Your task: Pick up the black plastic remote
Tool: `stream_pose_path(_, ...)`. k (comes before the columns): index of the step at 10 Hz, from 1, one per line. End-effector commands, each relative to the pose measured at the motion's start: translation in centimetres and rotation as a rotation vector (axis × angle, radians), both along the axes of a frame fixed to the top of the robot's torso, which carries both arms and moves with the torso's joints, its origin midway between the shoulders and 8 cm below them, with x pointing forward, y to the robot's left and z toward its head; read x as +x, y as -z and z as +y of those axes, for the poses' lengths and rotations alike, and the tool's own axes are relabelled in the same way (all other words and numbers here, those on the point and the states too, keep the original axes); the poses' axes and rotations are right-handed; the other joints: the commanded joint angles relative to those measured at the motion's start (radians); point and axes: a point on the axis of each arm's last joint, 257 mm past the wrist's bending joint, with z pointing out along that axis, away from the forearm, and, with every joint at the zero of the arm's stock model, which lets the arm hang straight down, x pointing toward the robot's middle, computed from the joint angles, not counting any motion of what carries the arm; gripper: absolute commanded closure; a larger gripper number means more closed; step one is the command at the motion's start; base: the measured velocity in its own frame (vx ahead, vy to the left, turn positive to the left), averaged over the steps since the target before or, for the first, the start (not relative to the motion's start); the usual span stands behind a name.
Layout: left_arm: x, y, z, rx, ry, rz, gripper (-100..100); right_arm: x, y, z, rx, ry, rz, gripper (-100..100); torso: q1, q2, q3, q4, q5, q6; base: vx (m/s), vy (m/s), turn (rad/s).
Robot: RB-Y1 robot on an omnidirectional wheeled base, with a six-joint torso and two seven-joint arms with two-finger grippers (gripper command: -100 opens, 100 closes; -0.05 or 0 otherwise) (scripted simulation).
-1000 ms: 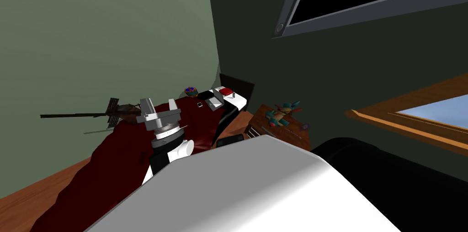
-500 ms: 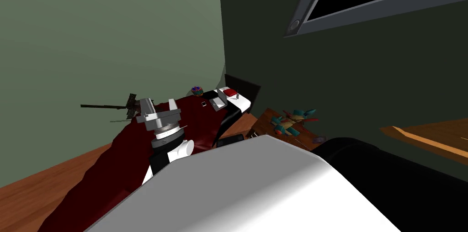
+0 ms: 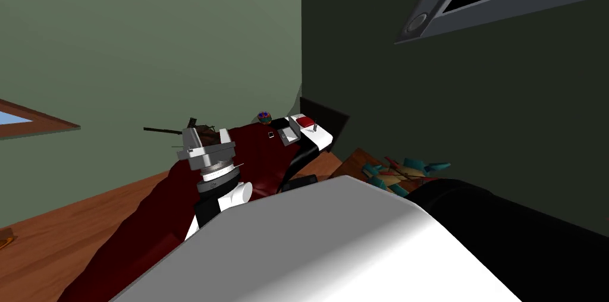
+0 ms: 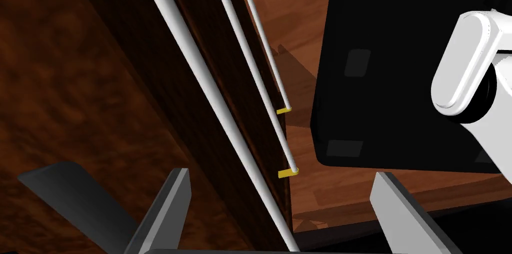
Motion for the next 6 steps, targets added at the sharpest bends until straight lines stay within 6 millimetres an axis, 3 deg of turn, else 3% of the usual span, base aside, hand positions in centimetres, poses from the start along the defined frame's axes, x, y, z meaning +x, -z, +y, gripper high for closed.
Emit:
stream_pose_path(1,0.0,0.0,0.0,0.000,0.000,0.000,0,-0.2,0.2,-0.6,-0.005,-0.026,0.005,-100,0.000,0.000,0.000,0.000,0.000,0.000,0.121,-0.054,0.051)
stream_pose_path(2,0.0,0.0,0.0,0.000,0.000,0.000,0,-0.7,0.1,-1.0,-0.013,-0.024,0.016,-100,0.001,0.002,0.001,0.000,0.000,0.001,0.040,-0.026,-0.038)
stream_pose_path(3,0.0,0.0,0.0,0.000,0.000,0.000,0,-2.2,-0.3,-2.4,-0.037,-0.058,0.052,-100,0.003,0.006,0.003,0.001,0.000,0.001,0.049,-0.020,0.134)
stream_pose_path(6,0.0,0.0,0.0,0.000,0.000,0.000,0,-3.5,-0.7,-4.1,-0.061,-0.138,0.097,-100,0.002,0.006,0.003,0.001,0.000,0.000,0.090,-0.058,0.176)
